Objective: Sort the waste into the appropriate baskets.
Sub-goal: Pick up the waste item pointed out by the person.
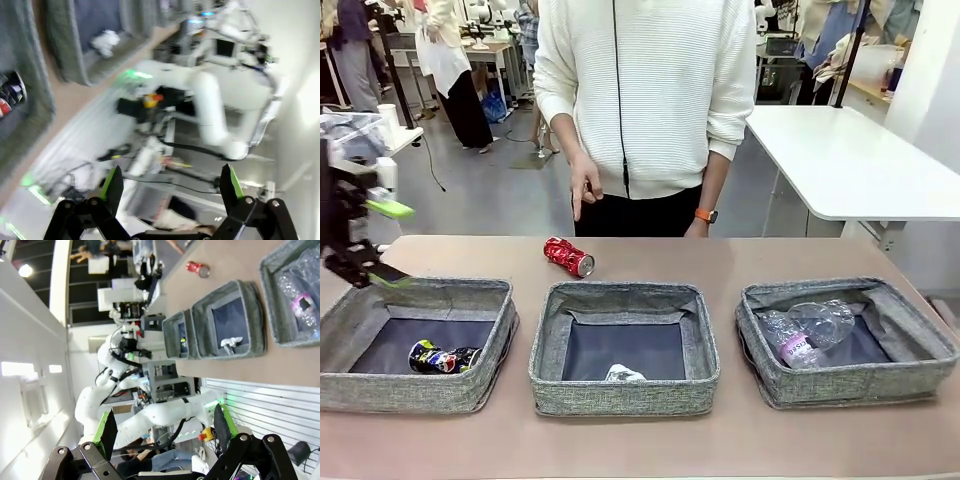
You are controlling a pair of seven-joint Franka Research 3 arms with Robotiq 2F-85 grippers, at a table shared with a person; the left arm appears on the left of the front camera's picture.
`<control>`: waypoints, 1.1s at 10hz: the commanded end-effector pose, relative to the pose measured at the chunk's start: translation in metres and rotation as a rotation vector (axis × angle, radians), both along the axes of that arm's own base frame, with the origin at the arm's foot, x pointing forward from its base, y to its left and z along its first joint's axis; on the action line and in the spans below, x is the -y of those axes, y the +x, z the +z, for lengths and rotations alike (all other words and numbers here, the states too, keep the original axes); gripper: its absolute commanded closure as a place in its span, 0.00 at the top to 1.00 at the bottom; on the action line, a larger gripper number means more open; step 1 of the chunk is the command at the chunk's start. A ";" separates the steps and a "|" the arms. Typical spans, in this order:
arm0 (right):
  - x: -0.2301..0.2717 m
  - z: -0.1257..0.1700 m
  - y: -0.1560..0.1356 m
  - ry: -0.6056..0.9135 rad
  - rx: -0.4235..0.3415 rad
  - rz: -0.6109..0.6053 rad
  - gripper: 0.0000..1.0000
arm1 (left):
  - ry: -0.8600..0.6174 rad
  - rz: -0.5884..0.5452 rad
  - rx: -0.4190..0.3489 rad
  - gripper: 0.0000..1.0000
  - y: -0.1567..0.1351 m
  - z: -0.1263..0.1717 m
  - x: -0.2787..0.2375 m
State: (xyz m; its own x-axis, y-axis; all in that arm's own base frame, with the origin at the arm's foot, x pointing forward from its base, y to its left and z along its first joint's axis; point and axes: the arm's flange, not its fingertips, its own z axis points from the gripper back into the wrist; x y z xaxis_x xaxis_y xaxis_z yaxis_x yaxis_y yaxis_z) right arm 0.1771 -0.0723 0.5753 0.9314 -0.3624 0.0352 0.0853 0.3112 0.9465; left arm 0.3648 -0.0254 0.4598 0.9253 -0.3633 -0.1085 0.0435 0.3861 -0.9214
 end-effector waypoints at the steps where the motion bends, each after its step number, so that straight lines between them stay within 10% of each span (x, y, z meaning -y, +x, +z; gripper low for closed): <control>1: 0.000 0.005 0.003 0.005 0.027 0.012 1.00 | 0.258 -0.188 0.215 1.00 0.030 -0.027 0.037; 3: 0.000 0.005 0.003 0.005 0.027 0.012 1.00 | 0.362 -0.247 0.212 1.00 0.040 -0.045 0.078; 4: 0.000 0.005 0.003 0.005 0.027 0.012 1.00 | 0.300 0.013 0.107 1.00 0.045 -0.042 0.088; 5: 0.000 0.005 0.003 0.005 0.027 0.012 1.00 | 0.323 -0.260 0.196 1.00 0.034 -0.035 0.083; 7: 0.000 0.005 0.003 0.005 0.027 0.012 1.00 | 0.350 -0.190 0.176 1.00 0.045 -0.048 0.094; 9: 0.000 0.005 0.003 0.005 0.027 0.012 1.00 | 0.482 0.545 0.071 1.00 0.067 -0.042 0.107; 11: 0.000 0.005 0.003 0.005 0.027 0.012 1.00 | 0.530 0.784 0.038 1.00 0.084 -0.020 0.154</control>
